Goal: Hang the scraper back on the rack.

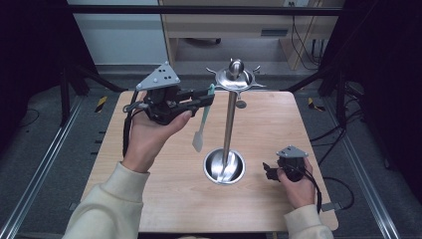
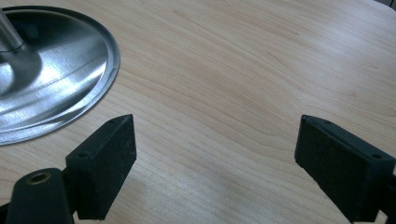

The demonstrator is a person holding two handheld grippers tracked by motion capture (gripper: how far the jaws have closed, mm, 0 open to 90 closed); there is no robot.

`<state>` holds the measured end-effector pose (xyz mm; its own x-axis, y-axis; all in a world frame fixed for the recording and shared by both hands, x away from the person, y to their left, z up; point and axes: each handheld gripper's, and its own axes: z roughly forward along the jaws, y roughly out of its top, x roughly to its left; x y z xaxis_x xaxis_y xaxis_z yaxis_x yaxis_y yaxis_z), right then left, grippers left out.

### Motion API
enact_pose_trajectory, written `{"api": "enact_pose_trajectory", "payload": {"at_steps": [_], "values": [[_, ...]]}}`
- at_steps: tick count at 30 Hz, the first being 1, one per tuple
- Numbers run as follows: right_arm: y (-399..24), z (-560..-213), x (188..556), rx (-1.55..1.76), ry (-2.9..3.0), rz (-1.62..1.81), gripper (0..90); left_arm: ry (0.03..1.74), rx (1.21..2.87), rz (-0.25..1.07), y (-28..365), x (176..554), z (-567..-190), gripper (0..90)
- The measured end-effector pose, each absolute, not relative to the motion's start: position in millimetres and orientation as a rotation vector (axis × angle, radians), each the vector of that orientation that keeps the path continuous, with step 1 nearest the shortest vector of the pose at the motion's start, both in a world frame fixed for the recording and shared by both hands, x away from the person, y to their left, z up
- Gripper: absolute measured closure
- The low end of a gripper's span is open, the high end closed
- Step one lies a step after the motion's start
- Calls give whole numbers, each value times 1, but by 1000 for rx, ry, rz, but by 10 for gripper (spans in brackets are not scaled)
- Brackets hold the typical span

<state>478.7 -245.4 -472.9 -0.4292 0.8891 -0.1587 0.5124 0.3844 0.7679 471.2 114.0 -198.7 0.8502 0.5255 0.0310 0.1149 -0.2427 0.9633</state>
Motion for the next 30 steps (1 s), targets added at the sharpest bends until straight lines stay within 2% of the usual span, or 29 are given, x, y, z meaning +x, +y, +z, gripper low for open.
{"api": "enact_pose_trajectory", "payload": {"at_steps": [30], "values": [[-245,-473,479,1230,2082,875,125,485,1774,429,103,478,-205,740]]}}
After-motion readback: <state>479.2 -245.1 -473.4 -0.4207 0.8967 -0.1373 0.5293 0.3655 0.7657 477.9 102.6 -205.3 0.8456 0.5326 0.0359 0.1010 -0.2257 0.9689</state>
